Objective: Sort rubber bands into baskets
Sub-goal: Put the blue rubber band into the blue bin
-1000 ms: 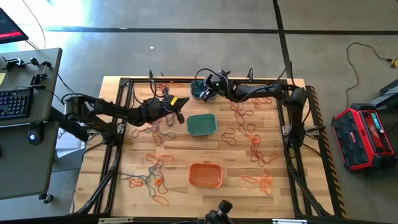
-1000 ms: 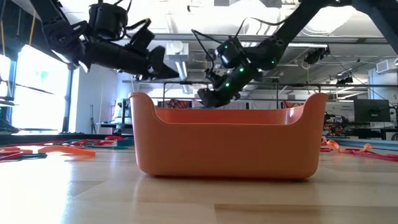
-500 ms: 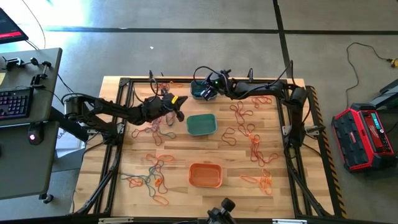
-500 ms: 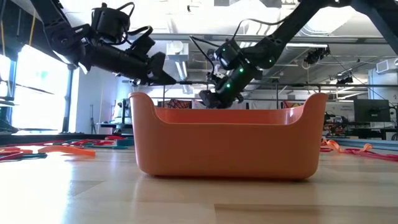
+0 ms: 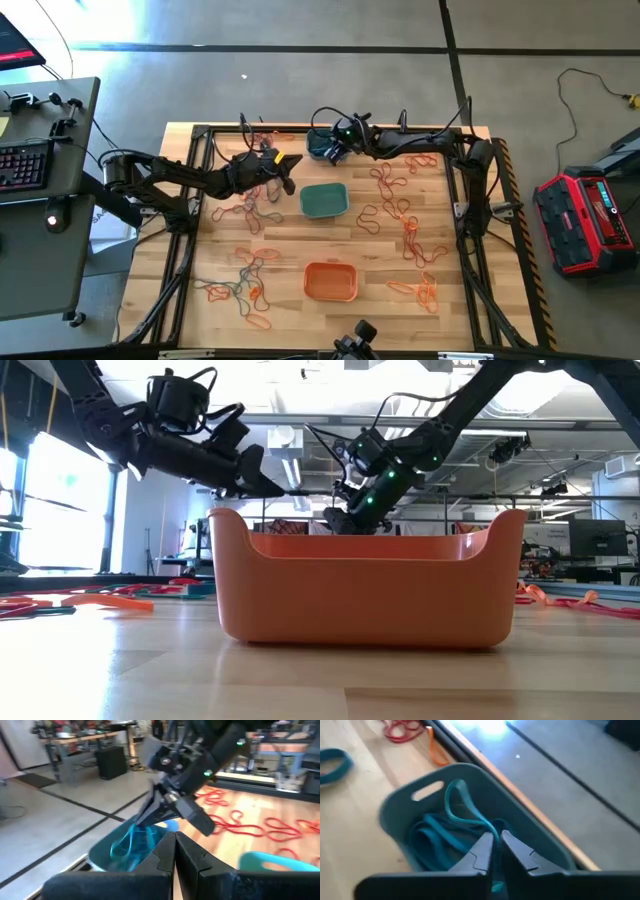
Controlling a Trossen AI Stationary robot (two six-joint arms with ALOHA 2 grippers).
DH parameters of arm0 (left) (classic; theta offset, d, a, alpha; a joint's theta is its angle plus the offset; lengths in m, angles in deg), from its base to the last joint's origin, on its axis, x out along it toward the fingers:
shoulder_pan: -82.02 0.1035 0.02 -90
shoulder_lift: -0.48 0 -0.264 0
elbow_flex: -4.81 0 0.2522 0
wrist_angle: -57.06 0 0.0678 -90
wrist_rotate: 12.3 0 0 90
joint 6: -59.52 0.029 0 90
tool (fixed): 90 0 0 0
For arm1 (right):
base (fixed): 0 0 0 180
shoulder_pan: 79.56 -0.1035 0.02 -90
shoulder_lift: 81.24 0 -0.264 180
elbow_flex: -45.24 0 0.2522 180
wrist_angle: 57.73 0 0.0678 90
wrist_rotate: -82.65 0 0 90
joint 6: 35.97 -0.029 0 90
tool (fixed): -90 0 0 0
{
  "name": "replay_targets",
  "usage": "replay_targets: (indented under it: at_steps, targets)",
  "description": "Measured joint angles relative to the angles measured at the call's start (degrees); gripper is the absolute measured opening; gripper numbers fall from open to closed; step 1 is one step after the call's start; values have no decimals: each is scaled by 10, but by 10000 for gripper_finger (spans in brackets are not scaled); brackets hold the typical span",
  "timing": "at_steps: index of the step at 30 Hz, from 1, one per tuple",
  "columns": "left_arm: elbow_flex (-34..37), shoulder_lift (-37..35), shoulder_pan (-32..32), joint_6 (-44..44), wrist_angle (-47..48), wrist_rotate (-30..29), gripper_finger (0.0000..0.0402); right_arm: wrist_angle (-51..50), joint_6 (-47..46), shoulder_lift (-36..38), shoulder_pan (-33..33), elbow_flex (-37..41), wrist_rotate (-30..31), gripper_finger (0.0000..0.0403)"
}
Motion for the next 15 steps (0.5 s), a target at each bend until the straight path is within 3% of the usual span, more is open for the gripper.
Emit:
replay_targets:
  at_steps: [8,15]
  targets:
    - [0,0,0,0,8,17,0,7,4,0,3,0,-3,112]
    - [0,0,2,4,5,20,0,15,55,0,3,0,-3,107]
